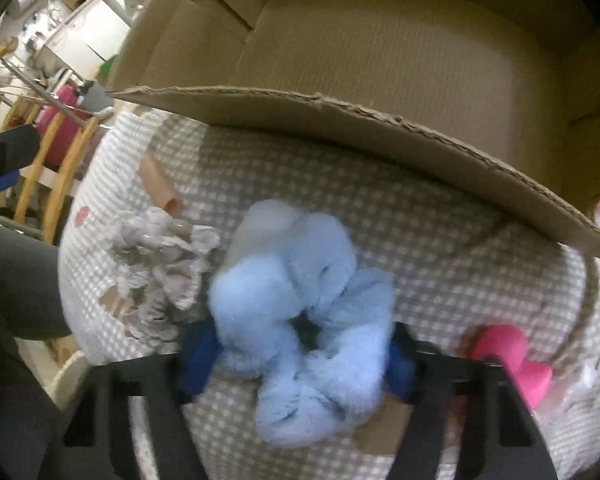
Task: Organize soft objects
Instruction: 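Grasp the light-blue scrunchie with the right gripper while the left gripper reaches the beige scrunchie, then lift the blue scrunchie with the right gripper while the left gripper lifts the beige scrunchie over the box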
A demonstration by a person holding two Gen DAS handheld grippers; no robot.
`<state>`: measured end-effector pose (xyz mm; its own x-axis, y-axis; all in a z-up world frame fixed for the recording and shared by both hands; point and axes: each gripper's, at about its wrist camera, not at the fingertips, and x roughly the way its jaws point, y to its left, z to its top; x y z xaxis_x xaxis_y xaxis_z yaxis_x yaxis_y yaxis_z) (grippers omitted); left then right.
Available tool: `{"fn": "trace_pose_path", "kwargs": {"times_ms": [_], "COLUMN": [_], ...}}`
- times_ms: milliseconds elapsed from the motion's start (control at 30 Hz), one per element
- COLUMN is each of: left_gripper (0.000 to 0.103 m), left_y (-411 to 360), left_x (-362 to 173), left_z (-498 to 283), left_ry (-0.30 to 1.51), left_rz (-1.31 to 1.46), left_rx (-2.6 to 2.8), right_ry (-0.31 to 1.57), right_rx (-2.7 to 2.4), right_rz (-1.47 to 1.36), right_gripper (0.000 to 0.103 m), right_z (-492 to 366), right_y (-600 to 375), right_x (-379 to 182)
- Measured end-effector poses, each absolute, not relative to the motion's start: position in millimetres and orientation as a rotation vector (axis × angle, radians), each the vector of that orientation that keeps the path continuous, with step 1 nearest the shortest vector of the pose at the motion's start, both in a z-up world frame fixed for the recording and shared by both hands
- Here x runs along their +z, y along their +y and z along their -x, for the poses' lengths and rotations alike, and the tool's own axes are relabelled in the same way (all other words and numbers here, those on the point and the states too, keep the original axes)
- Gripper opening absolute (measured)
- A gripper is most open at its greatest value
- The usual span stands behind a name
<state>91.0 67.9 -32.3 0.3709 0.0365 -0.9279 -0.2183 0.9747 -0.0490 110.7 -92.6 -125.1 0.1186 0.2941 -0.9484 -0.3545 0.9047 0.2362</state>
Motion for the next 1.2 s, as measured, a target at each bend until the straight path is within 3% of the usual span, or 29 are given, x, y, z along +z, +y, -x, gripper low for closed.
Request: {"fn": "trace_pose_path", "kwargs": {"times_ms": [67, 100, 467, 700, 1000, 1067, 1167, 1200], "left_gripper": [0.103, 0.103, 0.103, 0.1, 0.075, 0.046, 0.017, 0.016], "left_y": [67.7, 68.6, 71.8, 49.6, -4.4, -7.8, -10.1, -10.3], "left_x": [-32.4, -32.5, -33.3, -50.3, -98.6, -105.9, -109.8, -107.2], "left_z": [-91.2, -91.3, -87.2, -82.4, -78.4, -79.5, -80.7, -80.5], "left_ry": [1.18, 1.18, 1.188, 1.246, 1.401, 1.409, 1.417, 1.408], "left_rz": [0.172, 0.172, 0.19, 0.119, -0.042, -0.046, -0.035, -0.034], "left_rx": [0.166, 0.169, 0.167, 0.097, -0.067, -0.08, -0.114, -0.125], "right_ry": [1.374, 1.369, 1.235, 1.13, 1.14, 1.145, 1.142, 1.14], "right_rx": [0.507, 0.52, 0.602, 0.407, 0.37, 0.37, 0.376, 0.379], "right_rz": [0.031, 0.005, -0.2, -0.288, -0.283, -0.286, -0.28, -0.279], "right_gripper": [0.021, 0.019, 0.019, 0.019, 0.019, 0.019, 0.019, 0.019], "right_z": [-112.4, -111.8, -87.8, -77.6, -82.8, -80.6, -84.5, -82.9], "right_y": [-96.9, -99.6, -157.5, -195.6, -201.3, -203.6, -200.0, -200.0], "right_x": [-122.1, -118.2, -19.5, -24.7, -31.5, -32.9, -33.6, -32.9]}}
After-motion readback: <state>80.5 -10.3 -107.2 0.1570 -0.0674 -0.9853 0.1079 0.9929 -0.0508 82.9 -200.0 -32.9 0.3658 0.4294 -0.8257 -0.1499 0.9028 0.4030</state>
